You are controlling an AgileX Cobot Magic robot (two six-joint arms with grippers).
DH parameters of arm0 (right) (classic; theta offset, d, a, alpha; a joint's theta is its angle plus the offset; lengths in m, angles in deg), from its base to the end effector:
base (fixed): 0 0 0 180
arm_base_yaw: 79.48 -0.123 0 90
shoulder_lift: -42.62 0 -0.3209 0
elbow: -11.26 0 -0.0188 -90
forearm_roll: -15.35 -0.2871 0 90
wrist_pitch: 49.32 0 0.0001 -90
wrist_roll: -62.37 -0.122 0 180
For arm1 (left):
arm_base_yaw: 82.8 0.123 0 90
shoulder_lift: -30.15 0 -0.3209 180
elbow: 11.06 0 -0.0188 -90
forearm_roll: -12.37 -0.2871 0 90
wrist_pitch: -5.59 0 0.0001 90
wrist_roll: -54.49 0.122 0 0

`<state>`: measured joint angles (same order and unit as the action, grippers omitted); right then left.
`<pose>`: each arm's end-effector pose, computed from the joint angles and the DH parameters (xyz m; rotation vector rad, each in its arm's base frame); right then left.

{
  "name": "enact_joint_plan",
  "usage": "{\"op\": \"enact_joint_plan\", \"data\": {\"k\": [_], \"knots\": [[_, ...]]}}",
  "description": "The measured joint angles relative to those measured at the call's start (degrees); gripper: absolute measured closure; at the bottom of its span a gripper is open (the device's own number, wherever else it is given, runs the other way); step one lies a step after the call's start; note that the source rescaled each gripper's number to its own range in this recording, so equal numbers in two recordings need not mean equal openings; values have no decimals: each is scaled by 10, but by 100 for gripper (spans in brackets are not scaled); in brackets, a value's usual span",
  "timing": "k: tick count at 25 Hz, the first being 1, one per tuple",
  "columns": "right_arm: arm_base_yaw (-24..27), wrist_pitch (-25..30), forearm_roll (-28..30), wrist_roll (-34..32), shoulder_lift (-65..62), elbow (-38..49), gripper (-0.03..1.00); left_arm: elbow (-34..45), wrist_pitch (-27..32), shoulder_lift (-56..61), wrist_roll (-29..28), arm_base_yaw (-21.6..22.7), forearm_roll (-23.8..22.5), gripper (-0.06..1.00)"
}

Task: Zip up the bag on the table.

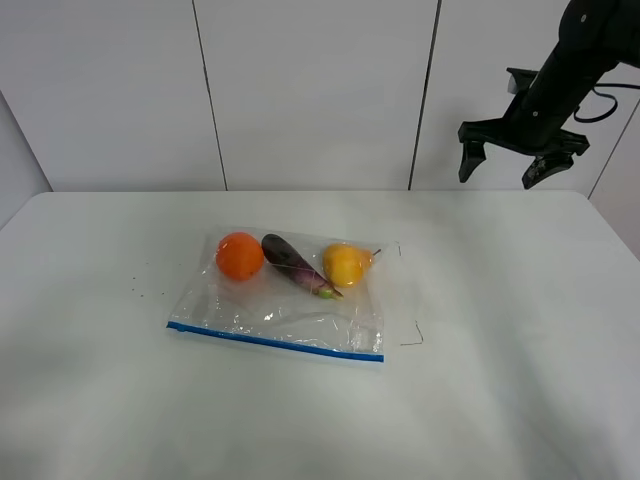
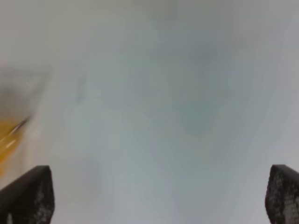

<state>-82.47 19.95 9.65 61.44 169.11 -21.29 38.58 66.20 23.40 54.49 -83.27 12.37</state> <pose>0.5124 0.0381 0.2638 -0.0206 2.8482 0.1543 0.0187 -0.0002 0.2798 0.0084 2.0420 -0.0051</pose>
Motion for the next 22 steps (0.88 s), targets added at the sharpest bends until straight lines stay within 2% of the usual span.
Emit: {"op": "enact_joint_plan", "data": {"k": [5, 9, 12, 22], "knots": [[0, 2, 8, -2, -8, 11, -3, 0, 0, 0, 0, 0, 0, -5], [0, 2, 7, 0, -42, 80, -3, 0, 0, 0, 0, 0, 0, -5], [0, 2, 7, 9, -97, 171, -3, 0, 0, 0, 0, 0, 0, -5], [0, 1, 5, 20, -385, 564, -3, 0, 0, 0, 0, 0, 0, -5]]}}
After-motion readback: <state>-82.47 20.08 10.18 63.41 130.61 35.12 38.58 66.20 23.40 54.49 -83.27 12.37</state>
